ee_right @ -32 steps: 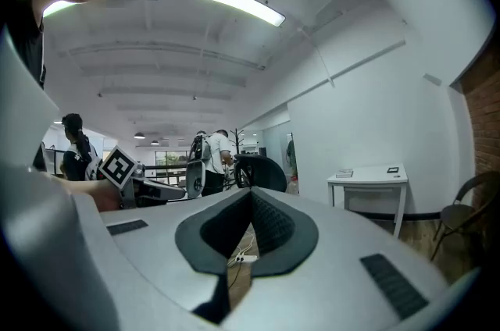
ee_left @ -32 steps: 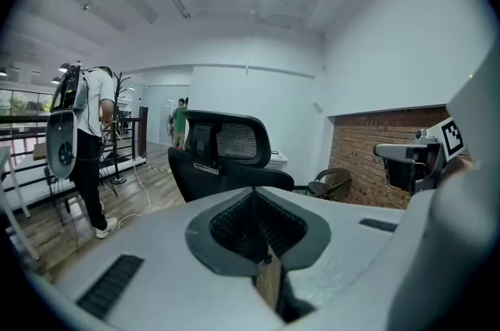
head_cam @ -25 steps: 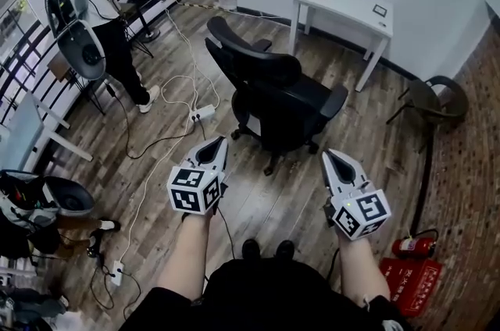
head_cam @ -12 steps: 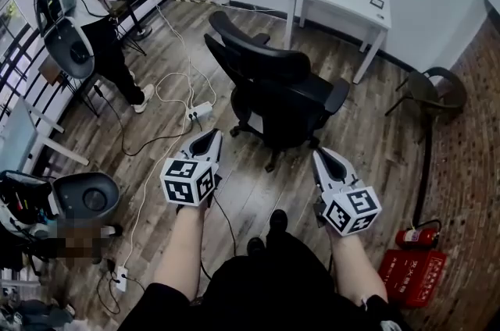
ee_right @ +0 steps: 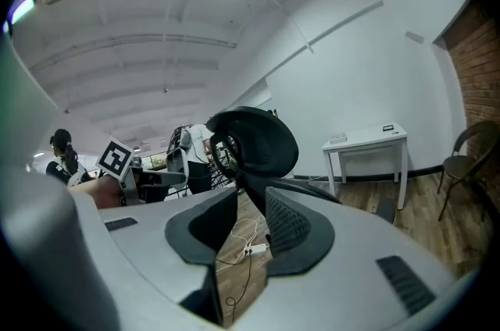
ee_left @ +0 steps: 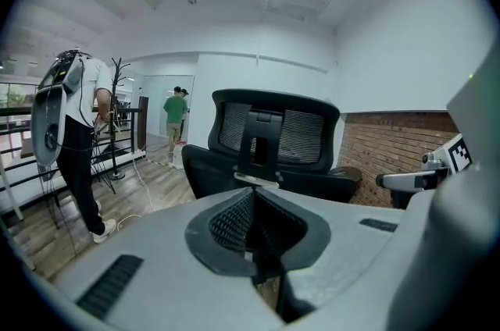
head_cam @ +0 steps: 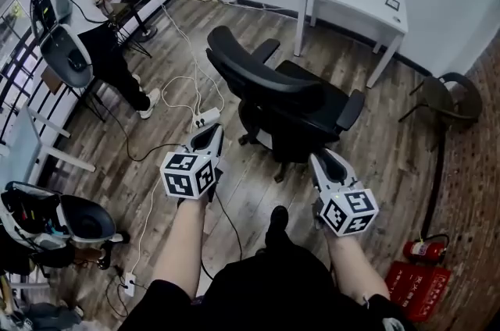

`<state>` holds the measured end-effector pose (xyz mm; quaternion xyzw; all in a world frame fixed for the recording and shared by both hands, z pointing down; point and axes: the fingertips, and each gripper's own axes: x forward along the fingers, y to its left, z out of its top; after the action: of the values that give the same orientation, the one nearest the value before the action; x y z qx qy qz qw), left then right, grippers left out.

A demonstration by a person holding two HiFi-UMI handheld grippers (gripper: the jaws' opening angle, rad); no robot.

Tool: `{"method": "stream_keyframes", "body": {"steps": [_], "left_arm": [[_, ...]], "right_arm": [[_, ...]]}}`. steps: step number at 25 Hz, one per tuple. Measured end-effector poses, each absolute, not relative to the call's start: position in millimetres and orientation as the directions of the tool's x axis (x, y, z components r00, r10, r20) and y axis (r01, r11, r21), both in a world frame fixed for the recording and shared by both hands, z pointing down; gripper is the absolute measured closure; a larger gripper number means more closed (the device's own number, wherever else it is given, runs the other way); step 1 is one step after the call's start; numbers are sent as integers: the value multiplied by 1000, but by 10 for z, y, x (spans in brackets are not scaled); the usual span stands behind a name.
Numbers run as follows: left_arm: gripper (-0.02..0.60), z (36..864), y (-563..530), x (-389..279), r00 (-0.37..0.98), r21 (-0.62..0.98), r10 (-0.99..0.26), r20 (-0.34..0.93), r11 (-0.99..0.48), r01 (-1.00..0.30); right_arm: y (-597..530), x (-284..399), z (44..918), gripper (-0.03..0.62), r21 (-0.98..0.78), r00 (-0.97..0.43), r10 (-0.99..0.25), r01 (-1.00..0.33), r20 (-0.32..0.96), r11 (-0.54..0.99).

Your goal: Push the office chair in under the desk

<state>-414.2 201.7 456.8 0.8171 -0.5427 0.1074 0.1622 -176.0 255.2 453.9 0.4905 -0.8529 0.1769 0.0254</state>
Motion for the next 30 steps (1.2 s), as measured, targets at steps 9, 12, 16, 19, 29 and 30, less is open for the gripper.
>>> {"method": "stream_keyframes", "body": {"steps": [9,12,16,19,29,30], "left_arm": [[565,4698,1198,-4200,368,136,-850,377,-342,-930],[565,4766,994,-4235,385,151,-839,385,-354,-923],[565,4826,709,-4348,412,163,-829,379,-379,-911],[564,4874,538,-4428,452,172,-807,381,-418,-892],[560,5040,-24,-4614,575,161,-718,392,-561,-812],[560,5049,-69,-4602,587,158,-709,391,-576,-802]], "right_arm": [[2086,-1684,4668,475,-266,-466,-847,-876,258,401],[2042,-1643,4738,461,-281,-433,-852,-891,295,356],[2035,-1662,4861,461,-291,-376,-861,-914,343,283],[1997,-1710,4925,461,-304,-312,-877,-930,365,204],[1755,-1902,4948,457,-321,-83,-941,-947,328,-29],[1743,-1899,4951,459,-320,-61,-945,-946,322,-48]]}}
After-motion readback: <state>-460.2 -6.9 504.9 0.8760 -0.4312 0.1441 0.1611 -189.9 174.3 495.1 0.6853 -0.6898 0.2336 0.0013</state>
